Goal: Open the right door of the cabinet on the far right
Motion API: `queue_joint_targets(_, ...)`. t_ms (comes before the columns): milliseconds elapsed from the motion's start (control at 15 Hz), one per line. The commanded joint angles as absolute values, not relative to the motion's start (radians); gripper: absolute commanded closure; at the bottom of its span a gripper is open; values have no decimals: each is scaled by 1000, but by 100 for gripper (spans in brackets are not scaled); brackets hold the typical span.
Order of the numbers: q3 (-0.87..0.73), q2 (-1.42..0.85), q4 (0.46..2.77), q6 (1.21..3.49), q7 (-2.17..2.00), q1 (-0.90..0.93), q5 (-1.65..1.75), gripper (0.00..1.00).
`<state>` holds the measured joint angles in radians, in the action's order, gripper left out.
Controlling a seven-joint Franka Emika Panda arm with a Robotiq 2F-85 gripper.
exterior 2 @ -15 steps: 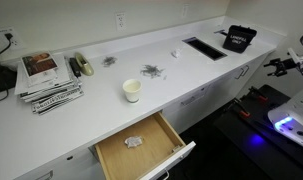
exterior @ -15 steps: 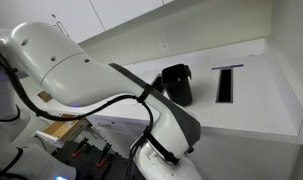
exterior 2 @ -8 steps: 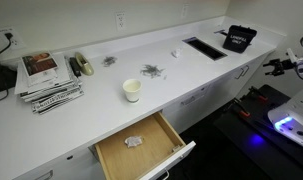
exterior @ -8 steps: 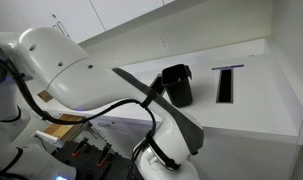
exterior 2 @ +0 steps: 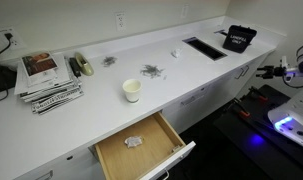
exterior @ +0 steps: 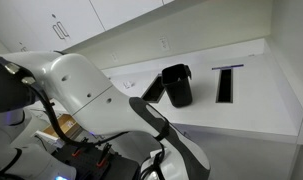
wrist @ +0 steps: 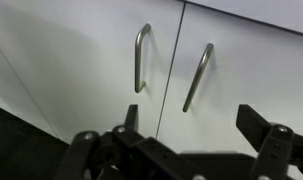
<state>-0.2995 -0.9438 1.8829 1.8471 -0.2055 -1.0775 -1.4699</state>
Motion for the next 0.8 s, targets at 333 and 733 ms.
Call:
queue_joint_targets(333,-290,-1045,1784,1650,-307,-1122,-1514,0)
queue_joint_targets(733,-272,-1074,1780,1638,-287,-1109,-1583,0)
